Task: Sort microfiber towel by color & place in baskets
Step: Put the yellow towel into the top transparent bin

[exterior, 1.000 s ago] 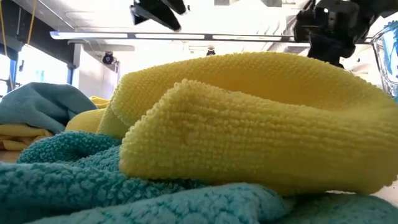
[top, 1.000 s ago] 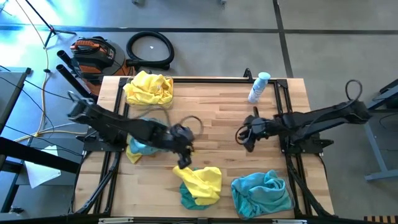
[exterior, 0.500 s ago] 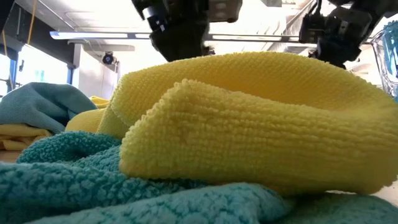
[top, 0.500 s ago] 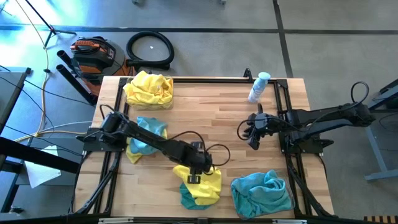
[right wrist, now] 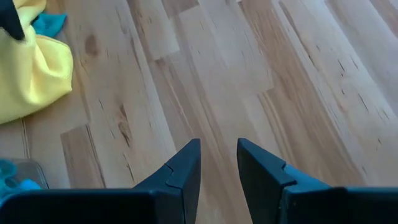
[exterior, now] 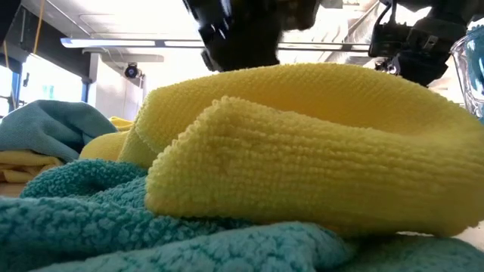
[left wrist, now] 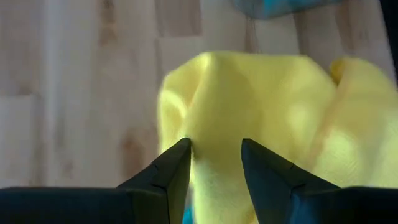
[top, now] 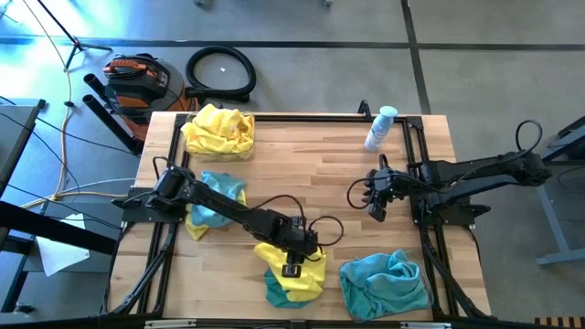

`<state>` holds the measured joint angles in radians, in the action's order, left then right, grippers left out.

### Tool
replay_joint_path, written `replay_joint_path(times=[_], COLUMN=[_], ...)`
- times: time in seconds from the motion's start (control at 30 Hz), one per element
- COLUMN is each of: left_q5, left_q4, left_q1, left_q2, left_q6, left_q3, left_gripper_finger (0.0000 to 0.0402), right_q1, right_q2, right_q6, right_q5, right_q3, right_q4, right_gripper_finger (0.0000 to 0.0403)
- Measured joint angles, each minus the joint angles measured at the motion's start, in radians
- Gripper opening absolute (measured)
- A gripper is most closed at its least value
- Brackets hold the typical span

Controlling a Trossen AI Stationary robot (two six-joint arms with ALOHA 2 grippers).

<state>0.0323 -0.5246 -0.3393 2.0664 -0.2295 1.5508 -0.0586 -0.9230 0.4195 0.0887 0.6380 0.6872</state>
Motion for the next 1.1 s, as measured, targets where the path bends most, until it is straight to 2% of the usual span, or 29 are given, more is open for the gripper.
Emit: replay_joint_path(times=[0.13,0.23,0.3,0.4,0.43,0.5,0.7,1.1], left_q5=[-0.046,-0.04,-0.007,0.043,0.054,0.066,0.201,0.605], left_q4=[0.014,-0.003,-0.01,-0.054,-0.073,-0.1,-0.22,-0.414], left_q1=[-0.01,-0.018,-0.024,-0.025,-0.023,-0.012,0.017,0.122], left_q2=[0.06,0.07,0.054,0.01,-0.014,-0.065,-0.261,-0.696], left_q6=[-0.005,-0.056,-0.07,-0.059,-0.054,-0.05,-0.038,0.041], left_q3=[0.0,0.0,0.002,0.012,0.012,0.013,0.013,0.014], left_gripper_finger=[0.0131,0.0122,0.0101,0.0046,0.0025,0.0008,0.0002,0.0001], right_q1=[0.0,0.0,0.0,0.0,0.0,0.0,0.0,0.0], right_q2=[-0.001,-0.001,-0.001,-0.001,-0.001,-0.001,-0.001,-0.001], right_q6=[-0.016,-0.022,-0.033,-0.036,-0.036,-0.036,-0.029,0.01], right_q5=[0.0,0.0,0.001,0.008,0.012,0.013,0.013,0.018], right_q3=[0.0,0.0,0.0,0.0,0.0,0.0,0.0,0.0], right_q4=[-0.003,-0.004,-0.004,-0.007,-0.009,-0.012,-0.022,-0.034], right_gripper_finger=[0.0099,0.0099,0.0099,0.0099,0.0099,0.0099,0.0099,0.0099])
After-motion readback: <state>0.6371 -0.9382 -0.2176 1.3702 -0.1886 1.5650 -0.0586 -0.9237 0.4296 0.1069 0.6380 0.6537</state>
